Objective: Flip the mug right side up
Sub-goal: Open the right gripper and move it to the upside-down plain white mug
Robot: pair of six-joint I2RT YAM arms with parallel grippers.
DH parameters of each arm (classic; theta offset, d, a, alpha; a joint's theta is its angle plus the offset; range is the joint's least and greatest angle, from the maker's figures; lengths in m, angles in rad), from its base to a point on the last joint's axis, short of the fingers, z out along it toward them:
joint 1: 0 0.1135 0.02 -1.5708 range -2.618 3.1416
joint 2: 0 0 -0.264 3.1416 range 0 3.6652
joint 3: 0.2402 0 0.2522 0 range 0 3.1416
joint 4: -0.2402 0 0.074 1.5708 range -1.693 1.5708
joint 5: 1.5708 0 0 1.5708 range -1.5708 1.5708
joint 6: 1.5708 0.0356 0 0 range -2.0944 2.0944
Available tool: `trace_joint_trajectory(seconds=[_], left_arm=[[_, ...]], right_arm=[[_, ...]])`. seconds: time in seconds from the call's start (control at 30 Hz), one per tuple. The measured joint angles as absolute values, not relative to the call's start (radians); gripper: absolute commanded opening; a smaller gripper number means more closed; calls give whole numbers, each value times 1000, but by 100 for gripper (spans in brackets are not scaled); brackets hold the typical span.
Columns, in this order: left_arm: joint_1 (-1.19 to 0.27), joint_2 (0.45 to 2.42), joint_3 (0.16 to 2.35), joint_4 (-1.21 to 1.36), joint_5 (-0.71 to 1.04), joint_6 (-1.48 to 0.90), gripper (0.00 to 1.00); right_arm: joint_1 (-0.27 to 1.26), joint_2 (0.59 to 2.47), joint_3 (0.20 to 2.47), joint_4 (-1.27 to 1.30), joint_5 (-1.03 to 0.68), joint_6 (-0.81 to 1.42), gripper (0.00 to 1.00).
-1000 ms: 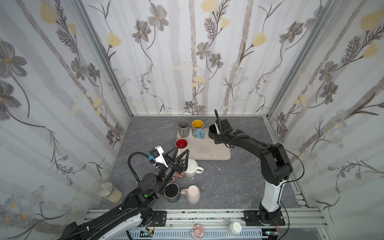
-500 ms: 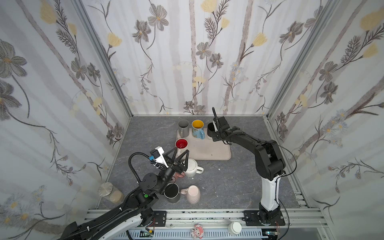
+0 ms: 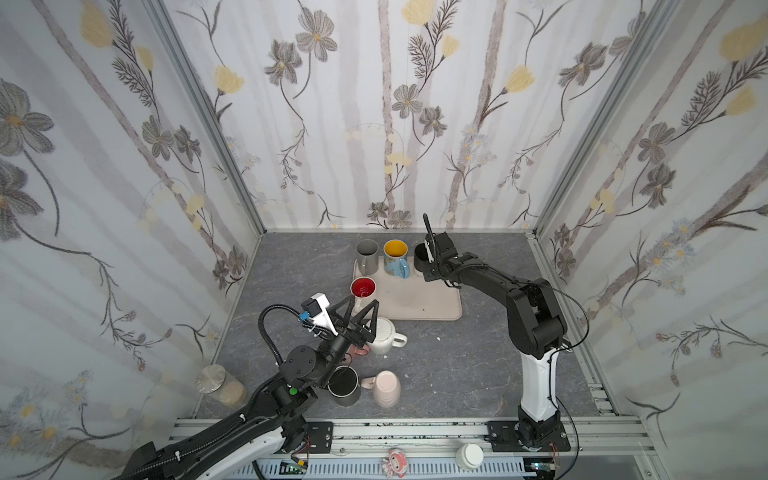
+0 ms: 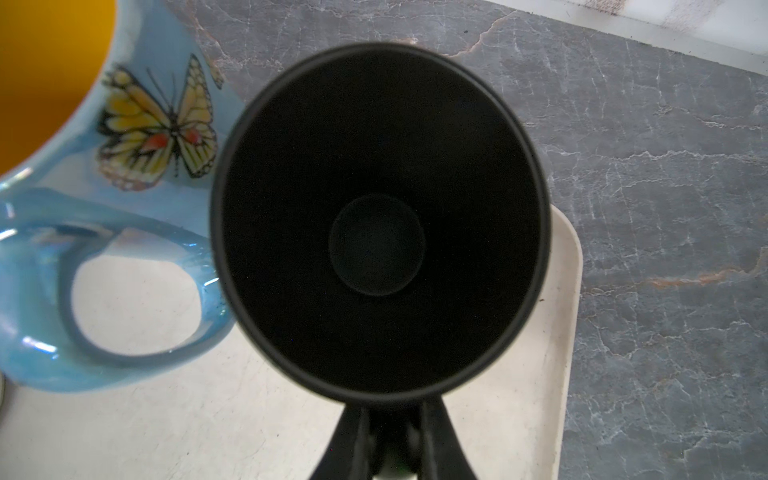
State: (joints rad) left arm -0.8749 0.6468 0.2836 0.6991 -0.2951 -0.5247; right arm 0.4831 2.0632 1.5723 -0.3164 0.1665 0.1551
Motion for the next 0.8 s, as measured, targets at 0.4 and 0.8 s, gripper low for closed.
trace_joint_trajectory(seconds=[0.4, 0.8], left_arm=[[-875, 646, 283, 699, -300, -524, 100], [-874, 639, 283, 669, -310, -523, 100]], right_arm=[[493, 1932, 1471, -242, 163, 168, 64], [568, 1567, 1152, -117, 83, 265, 71]])
